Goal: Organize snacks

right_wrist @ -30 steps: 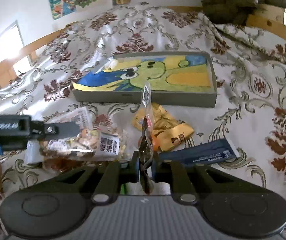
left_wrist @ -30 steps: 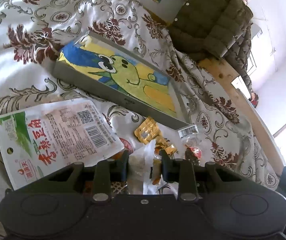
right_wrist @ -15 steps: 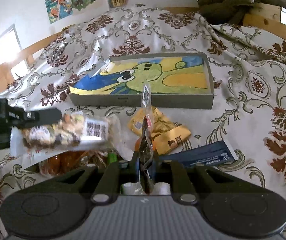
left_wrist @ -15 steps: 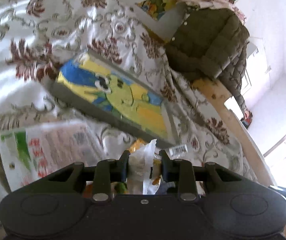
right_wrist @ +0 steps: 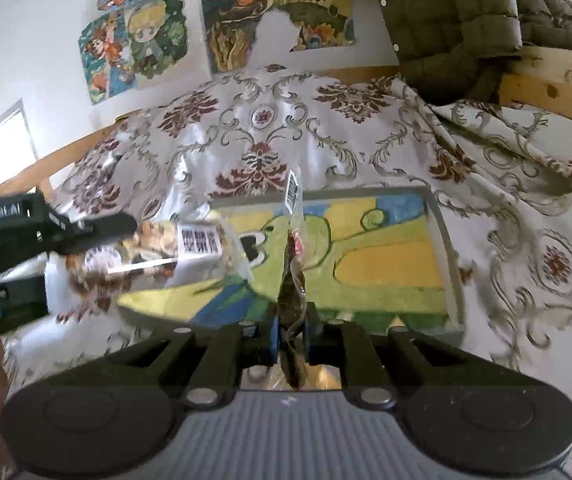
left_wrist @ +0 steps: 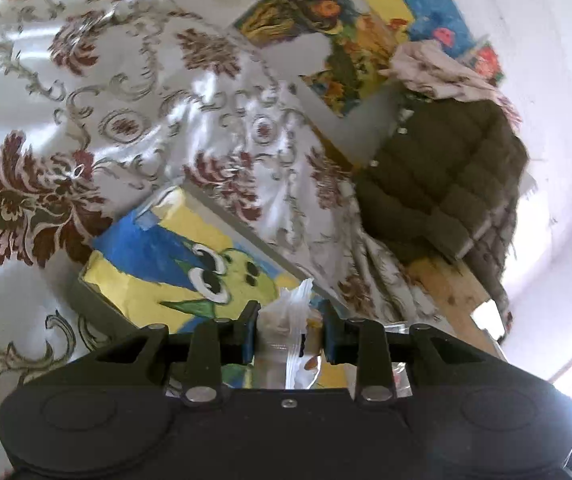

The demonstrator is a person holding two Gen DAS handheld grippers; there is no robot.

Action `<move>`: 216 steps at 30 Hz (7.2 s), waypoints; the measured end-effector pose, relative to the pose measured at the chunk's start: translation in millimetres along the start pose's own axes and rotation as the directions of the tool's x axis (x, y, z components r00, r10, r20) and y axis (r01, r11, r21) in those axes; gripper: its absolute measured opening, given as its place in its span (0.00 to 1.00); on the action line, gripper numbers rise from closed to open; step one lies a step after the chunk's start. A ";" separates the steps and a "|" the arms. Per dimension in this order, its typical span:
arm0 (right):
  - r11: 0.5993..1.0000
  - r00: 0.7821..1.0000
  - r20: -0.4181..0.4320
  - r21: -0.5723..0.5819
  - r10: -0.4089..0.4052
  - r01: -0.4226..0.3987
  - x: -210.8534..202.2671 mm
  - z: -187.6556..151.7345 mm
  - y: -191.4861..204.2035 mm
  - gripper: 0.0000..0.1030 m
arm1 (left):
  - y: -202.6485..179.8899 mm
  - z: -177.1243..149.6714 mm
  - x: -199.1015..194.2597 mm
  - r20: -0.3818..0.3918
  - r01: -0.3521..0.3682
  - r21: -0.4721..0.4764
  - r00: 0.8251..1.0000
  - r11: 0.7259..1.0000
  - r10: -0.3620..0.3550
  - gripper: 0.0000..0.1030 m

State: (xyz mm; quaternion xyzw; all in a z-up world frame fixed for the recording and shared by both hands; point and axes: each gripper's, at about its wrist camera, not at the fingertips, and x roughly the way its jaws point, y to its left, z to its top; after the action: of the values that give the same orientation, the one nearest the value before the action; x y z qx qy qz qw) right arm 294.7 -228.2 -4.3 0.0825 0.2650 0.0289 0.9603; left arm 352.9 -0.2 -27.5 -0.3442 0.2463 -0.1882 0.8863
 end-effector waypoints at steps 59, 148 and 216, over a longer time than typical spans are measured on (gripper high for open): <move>0.987 0.973 0.210 -0.107 -0.099 0.123 -102.2 -3.6 11.2 1.00 | -56.3 -44.5 -96.0 0.204 -0.437 0.427 0.899 0.791 0.387 0.99; 0.948 0.967 -0.247 -0.318 -0.052 -0.030 -139.8 -105.7 52.7 1.00 | -58.0 -103.9 -187.3 0.058 -0.449 0.730 0.792 0.514 0.608 0.99; 0.982 0.932 -0.357 -0.143 0.062 -0.120 -60.0 -129.1 46.2 0.26 | -23.9 -91.4 -91.6 0.188 -0.408 0.871 0.792 0.275 0.580 0.12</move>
State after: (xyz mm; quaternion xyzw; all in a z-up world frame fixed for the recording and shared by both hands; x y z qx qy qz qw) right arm 176.4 -170.2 -75.2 0.0098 0.4247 0.1090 0.8987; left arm 223.3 -17.9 -41.2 0.2761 0.2795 -0.0293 0.9191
